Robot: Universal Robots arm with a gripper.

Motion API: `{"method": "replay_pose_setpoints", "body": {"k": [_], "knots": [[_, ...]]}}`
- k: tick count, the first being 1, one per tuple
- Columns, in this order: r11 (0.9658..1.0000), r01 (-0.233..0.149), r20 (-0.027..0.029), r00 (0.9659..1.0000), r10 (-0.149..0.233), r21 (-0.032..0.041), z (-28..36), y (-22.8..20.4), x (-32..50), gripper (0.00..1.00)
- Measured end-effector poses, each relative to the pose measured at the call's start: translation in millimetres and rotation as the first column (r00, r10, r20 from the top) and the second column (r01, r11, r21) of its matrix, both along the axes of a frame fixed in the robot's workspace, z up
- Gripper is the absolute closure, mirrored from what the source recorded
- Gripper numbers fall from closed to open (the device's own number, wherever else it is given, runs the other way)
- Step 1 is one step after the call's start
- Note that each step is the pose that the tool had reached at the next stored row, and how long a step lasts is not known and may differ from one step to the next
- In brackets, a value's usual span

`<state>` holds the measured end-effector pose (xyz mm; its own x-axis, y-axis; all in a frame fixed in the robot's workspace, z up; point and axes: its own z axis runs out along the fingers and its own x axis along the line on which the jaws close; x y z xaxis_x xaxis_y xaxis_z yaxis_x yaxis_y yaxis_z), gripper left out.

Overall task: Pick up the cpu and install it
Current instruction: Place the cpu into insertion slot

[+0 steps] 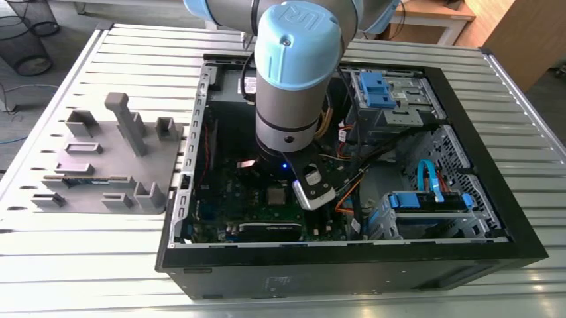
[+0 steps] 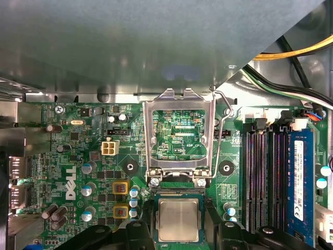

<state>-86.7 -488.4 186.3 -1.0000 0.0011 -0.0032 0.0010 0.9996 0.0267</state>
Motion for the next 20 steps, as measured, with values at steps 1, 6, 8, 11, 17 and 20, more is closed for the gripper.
{"method": "replay_pose_setpoints", "body": {"k": [1, 6, 8, 11, 17, 20], "knots": [[1.0, 0.0, 0.0, 1.0, 0.0, 0.0, 0.0, 0.0, 0.0, 0.53], [1.0, 0.0, 0.0005, 1.0, 0.0, 0.0007, -0.4, 0.1, 0.2, 0.52], [1.0, 0.0, 0.0002, 1.0, 0.0, 0.0005, -0.4, 0.1, 0.1, 0.46], [1.0, 0.0, 0.0, 1.0, 0.0, 0.0002, -0.3, 0.0, 0.0, 0.46], [1.0, 0.0, 0.0, 1.0, 0.0, 0.0, -0.3, 0.0, 0.0, 0.46], [1.0, 0.0, 0.0001, 1.0, 0.0, 0.0, -0.4, 0.0, 0.0, 0.46]]}}
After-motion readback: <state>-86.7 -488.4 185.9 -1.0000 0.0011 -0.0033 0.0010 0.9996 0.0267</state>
